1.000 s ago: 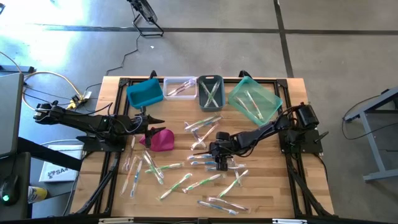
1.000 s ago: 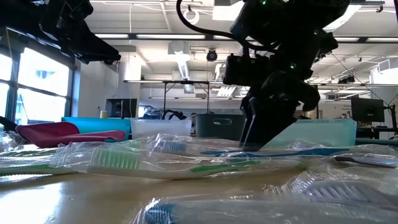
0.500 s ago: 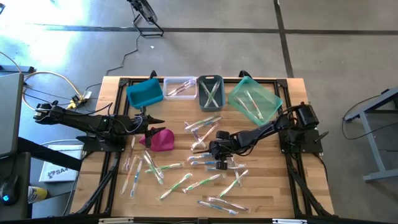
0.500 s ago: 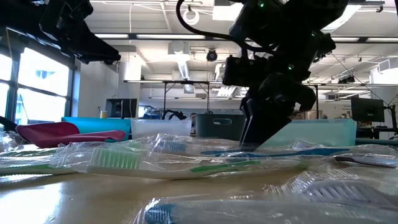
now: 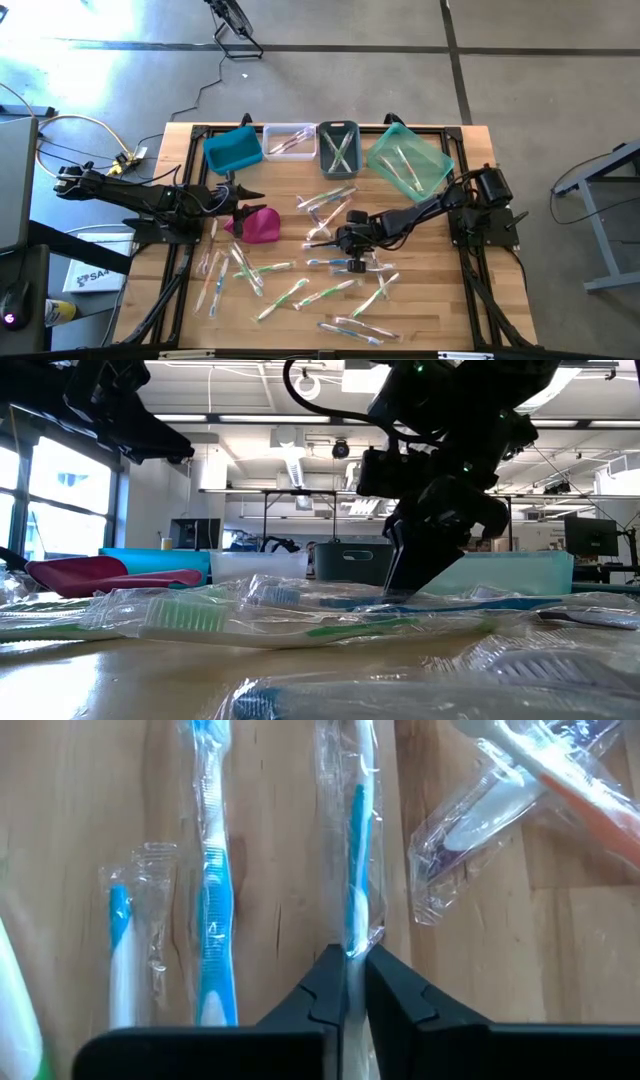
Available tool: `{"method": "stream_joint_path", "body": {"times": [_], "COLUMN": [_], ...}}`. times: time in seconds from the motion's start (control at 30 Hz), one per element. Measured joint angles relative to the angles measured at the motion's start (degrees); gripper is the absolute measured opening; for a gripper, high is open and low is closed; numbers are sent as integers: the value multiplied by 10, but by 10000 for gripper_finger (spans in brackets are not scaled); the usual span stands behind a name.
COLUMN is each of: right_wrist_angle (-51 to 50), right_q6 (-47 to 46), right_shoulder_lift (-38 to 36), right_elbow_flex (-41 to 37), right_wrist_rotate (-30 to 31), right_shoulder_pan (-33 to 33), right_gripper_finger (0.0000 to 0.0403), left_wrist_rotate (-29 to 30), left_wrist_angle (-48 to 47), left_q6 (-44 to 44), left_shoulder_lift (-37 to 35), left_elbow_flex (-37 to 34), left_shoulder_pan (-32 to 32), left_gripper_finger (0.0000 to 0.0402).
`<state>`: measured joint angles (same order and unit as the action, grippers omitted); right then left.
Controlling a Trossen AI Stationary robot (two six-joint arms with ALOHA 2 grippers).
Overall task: Pick & Place Toothbrushes
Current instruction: Put the blue toothbrush into the blue bin
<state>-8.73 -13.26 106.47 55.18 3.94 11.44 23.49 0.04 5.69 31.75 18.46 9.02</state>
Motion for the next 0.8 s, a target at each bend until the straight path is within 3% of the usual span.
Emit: {"method": "stream_joint_path", "body": {"times": [0.4,0.8], "right_wrist_angle": [-30,-15], "right_q6": [45,130], "right_shoulder_lift": [-119,-260], "right_elbow_flex": [-2,-1], "right_wrist_rotate": [-17,18], "right_shoulder_pan": [-16,-60], "right_gripper_finger": [15,15], "left_wrist_rotate": [0,0], "left_wrist_angle": [83,103], "left_q6": [8,6], "left_shoulder_lift": [-2,-6], "left_elbow_flex": [0,18], "left_shoulder_pan": [0,0], "left_gripper_finger": [132,132]}}
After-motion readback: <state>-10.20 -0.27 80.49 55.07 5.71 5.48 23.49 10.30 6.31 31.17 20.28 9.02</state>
